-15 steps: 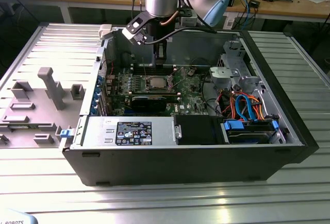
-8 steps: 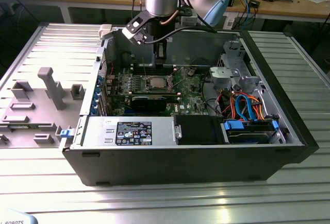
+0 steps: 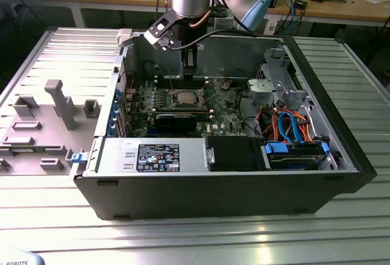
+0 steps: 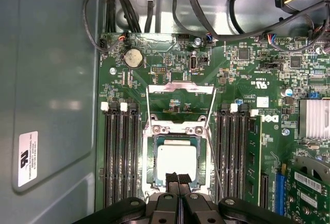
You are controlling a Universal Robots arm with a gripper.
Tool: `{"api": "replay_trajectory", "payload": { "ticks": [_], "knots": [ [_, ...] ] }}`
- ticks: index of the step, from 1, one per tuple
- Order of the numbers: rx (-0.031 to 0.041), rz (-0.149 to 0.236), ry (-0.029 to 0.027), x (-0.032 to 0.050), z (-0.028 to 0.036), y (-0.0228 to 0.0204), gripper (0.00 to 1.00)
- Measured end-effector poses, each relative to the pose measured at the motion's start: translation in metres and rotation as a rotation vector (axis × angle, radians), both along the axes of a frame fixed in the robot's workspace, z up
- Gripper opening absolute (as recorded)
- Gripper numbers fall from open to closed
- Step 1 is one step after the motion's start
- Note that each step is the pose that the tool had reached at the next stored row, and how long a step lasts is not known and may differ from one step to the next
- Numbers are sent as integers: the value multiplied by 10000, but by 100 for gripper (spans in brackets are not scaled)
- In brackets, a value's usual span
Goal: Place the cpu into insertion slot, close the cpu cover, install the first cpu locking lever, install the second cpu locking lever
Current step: 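Close the cpu cover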
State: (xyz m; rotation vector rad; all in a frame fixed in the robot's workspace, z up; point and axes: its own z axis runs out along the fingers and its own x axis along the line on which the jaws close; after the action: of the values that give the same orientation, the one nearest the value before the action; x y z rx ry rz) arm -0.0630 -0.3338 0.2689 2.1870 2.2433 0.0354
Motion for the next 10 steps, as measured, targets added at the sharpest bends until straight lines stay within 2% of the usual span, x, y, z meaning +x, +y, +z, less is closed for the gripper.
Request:
{"api": "replay_trajectory", "payload": {
  "ticks": [10],
  "knots": [
    [0, 0, 0, 0, 78, 0, 11]
  ]
}}
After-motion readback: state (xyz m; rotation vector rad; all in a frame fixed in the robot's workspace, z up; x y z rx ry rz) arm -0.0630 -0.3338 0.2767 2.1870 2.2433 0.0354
